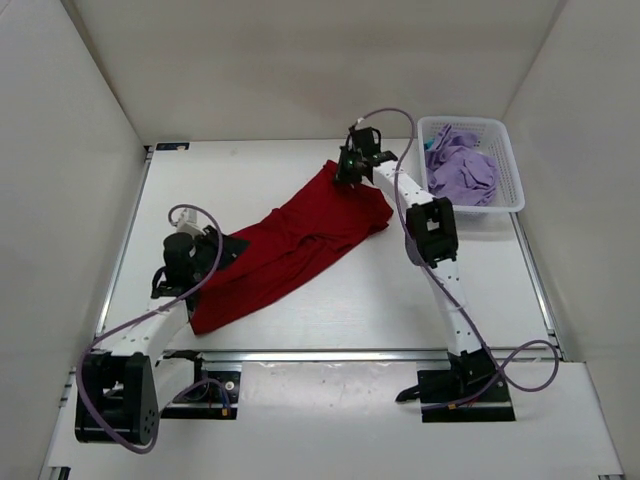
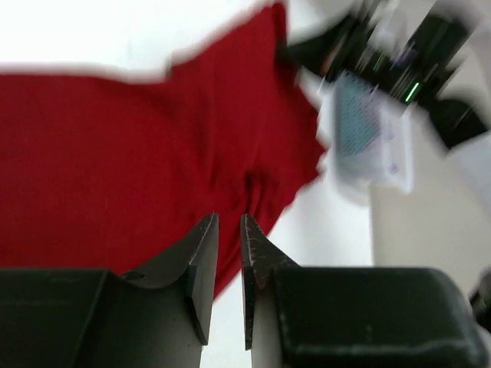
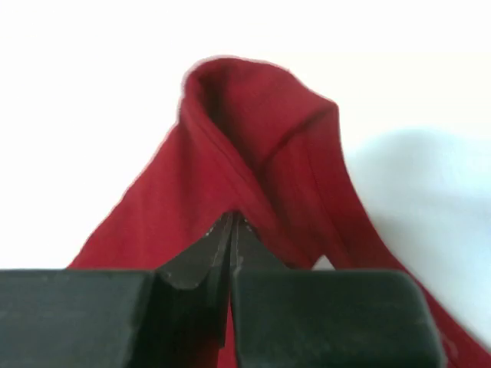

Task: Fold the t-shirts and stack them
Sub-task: Rotate the tshirt 90 degrees

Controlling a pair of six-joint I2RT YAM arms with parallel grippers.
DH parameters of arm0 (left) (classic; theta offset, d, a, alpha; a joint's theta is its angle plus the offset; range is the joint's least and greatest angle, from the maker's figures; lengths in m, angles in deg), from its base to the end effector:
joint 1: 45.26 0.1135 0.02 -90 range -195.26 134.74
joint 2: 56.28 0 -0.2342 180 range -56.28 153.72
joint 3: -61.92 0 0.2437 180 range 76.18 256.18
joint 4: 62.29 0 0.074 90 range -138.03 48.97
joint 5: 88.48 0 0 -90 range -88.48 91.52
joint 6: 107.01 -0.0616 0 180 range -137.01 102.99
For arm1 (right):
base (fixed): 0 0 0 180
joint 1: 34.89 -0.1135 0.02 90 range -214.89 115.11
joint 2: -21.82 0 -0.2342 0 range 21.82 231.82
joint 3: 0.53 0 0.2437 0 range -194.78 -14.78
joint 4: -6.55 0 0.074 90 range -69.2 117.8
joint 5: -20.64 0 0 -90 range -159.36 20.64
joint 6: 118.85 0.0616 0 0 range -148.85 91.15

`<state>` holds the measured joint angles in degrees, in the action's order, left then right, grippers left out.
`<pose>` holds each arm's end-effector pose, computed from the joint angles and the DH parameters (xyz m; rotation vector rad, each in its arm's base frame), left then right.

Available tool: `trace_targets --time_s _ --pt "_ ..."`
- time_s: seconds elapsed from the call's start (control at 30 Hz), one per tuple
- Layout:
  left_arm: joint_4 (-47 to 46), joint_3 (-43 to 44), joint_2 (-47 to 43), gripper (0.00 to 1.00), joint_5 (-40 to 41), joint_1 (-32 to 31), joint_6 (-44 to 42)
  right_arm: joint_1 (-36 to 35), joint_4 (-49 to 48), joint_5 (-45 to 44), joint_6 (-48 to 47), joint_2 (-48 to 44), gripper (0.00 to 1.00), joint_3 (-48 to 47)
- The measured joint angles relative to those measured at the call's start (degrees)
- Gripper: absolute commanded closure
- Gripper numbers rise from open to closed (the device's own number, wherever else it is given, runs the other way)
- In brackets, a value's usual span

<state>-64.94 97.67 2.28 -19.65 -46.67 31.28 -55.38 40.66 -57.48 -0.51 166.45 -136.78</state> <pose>0.2452 -0.0283 0.1735 -0.5549 1.9342 -0.9237 0.5118 0.2048 0.1229 0.0543 2.3880 0.6601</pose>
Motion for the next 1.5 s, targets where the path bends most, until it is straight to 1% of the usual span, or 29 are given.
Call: trace_targets --time_s 0.03,0.07,0.1,0.13,0.17,0.2,0.23,0.27,0.3,0.33,0.37,0.43,0.5,0.57,0.63,0.73,0.83,0.9,1.0,1.07,1.1,1.2,1.3,1.37,1.43,1.47,1.5 --pt "1.3 0.0 0.8 0.7 0.0 -0.8 -0.9 -0.1 4.7 -0.2 -1.2 5.4 1.0 -10.8" --pt "2.1 0.0 2.1 0.7 0.2 -1.9 -1.5 -0.1 7.7 0.0 -1.9 8.5 1.0 -18.4" --pt "2.5 0.0 3.7 0.7 0.3 -3.1 -1.8 -0.1 9.2 0.6 -2.8 10.8 1.0 -23.9" --pt "2.9 0.0 5.2 0.69 0.3 -4.3 -2.0 0.0 10.6 1.5 -3.4 10.2 0.99 -24.9" --pt "3.2 0.0 7.0 0.69 0.4 -6.1 -2.0 0.2 11.5 2.2 -4.0 8.3 0.97 -23.4" --pt "3.3 0.1 8.7 0.7 0.7 -7.8 -2.1 0.8 12.6 2.9 -5.2 3.6 0.95 -18.5" --pt "3.5 0.4 10.4 0.71 0.8 -9.4 -2.2 1.2 14.3 3.0 -5.9 0.9 0.93 -16.3" --pt "3.9 0.8 11.9 0.74 1.1 -11.3 -2.3 1.7 14.0 3.0 -7.1 -3.4 0.93 -12.0" --pt "3.9 1.5 13.4 0.76 1.4 -12.9 -2.4 2.2 14.2 2.6 -8.5 -10.6 0.93 -4.4" --pt "3.8 1.9 14.1 0.76 1.4 -14.0 -2.2 2.5 13.7 2.4 -9.1 -15.0 0.97 0.2" --pt "3.2 2.2 14.5 0.77 1.4 -14.7 -2.0 3.0 10.0 2.1 -9.6 -22.9 0.99 9.7" --pt "1.4 2.2 14.4 0.78 1.5 -15.2 -1.3 3.1 6.1 1.9 -9.4 -36.6 1.0 25.0" --pt "0.5 2.4 14.3 0.79 1.9 -15.8 -0.9 2.4 0.5 2.3 -8.7 -48.0 1.0 38.7" --pt "0.2 2.6 14.1 0.79 2.1 -17.3 -1.0 1.9 -3.3 2.5 -8.2 -53.4 1.0 46.9" --pt "0.2 2.9 13.6 0.79 2.1 -19.3 -1.6 1.3 -6.6 2.8 -7.8 -54.4 1.0 53.6" --pt "0.4 3.0 12.8 0.78 1.6 -21.4 -2.3 1.2 -7.9 2.3 -7.5 -49.6 1.0 59.7" --pt "0.8 3.0 11.3 0.78 0.8 -21.6 -2.9 1.4 -7.6 2.1 -7.3 -45.7 0.99 63.5" --pt "1.3 3.0 10.1 0.77 0.6 -21.6 -3.3 1.4 -7.8 2.2 -7.2 -43.9 1.0 64.2" --pt "1.7 3.0 8.2 0.76 -0.2 -21.4 -3.8 1.4 -9.3 2.5 -7.0 -41.5 1.0 63.2" --pt "2.0 3.0 7.7 0.76 -0.9 -21.4 -4.3 1.4 -9.8 3.5 -6.6 -38.4 1.0 60.3" --pt "2.3 3.0 7.6 0.76 -1.1 -21.4 -4.5 1.5 -9.8 3.7 -6.5 -35.9 1.0 57.1" --pt "3.1 2.9 7.5 0.75 -2.0 -21.0 -5.0 2.0 -8.4 5.2 -6.3 -26.8 1.0 44.7" --pt "4.1 2.8 7.4 0.74 -2.7 -20.0 -5.2 3.1 -3.7 5.7 -6.8 -15.8 1.0 26.6" --pt "4.9 2.8 6.9 0.73 -2.8 -19.6 -5.4 4.2 -0.3 5.4 -7.7 -10.4 1.0 15.6" --pt "5.1 2.8 6.4 0.73 -2.9 -19.5 -5.4 5.2 3.8 4.2 -9.0 -8.3 1.0 7.9" --pt "5.0 2.8 6.2 0.73 -2.9 -19.6 -5.3 5.3 5.2 3.6 -9.4 -8.6 1.0 6.4" --pt "5.0 2.8 6.1 0.73 -2.9 -19.8 -5.2 5.7 6.3 2.9 -10.1 -9.9 0.97 5.9"
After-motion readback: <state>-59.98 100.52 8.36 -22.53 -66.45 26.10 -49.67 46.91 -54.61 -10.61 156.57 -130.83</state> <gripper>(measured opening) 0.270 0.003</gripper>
